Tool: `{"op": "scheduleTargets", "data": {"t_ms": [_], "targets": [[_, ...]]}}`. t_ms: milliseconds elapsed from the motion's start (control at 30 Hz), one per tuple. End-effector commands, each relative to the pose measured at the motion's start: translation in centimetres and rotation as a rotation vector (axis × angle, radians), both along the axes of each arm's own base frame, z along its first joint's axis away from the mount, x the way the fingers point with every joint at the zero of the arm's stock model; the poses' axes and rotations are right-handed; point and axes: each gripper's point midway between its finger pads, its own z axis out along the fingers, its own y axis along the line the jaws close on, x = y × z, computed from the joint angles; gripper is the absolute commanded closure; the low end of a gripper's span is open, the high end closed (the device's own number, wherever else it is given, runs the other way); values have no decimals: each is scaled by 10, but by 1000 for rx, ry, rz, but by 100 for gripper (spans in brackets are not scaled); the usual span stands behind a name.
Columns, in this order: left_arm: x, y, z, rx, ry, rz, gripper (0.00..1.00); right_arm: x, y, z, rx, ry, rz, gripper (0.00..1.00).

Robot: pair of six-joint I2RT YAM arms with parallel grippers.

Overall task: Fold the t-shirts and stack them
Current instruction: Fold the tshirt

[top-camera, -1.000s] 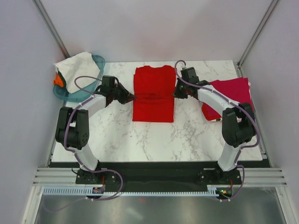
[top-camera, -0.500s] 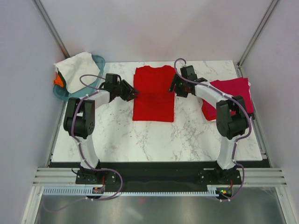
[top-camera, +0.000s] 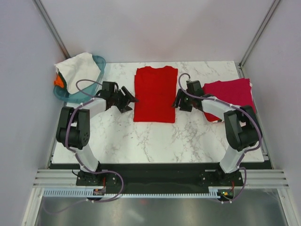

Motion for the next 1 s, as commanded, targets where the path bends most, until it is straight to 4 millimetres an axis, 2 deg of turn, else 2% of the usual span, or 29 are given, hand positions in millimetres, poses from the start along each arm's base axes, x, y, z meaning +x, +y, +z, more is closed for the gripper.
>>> {"op": "scheduleTargets", "data": {"t_ms": [0, 67, 133, 267, 500, 667, 833, 967], "targets": [[-25, 7, 1, 66, -50, -80, 27, -21, 18, 4, 62, -23, 105, 36], [-39, 14, -11, 107, -23, -80, 27, -31, 23, 1, 72, -9, 129, 37], [-47, 17, -14, 120, -20, -79, 27, -42, 27, -5, 72, 12, 147, 37], [-69, 16, -30, 106, 34, -105, 28, -59, 31, -10, 76, 39, 163, 42], [-88, 11, -41, 92, 54, -132, 34, -80, 25, -13, 68, 50, 160, 46], [-93, 9, -47, 73, 60, -141, 38, -80, 20, -15, 50, 38, 142, 46], [-96, 6, -56, 57, 80, -148, 49, -78, 20, -24, 47, 50, 136, 54], [-94, 7, -59, 61, 81, -142, 53, -72, 24, -24, 51, 44, 148, 59]]}}
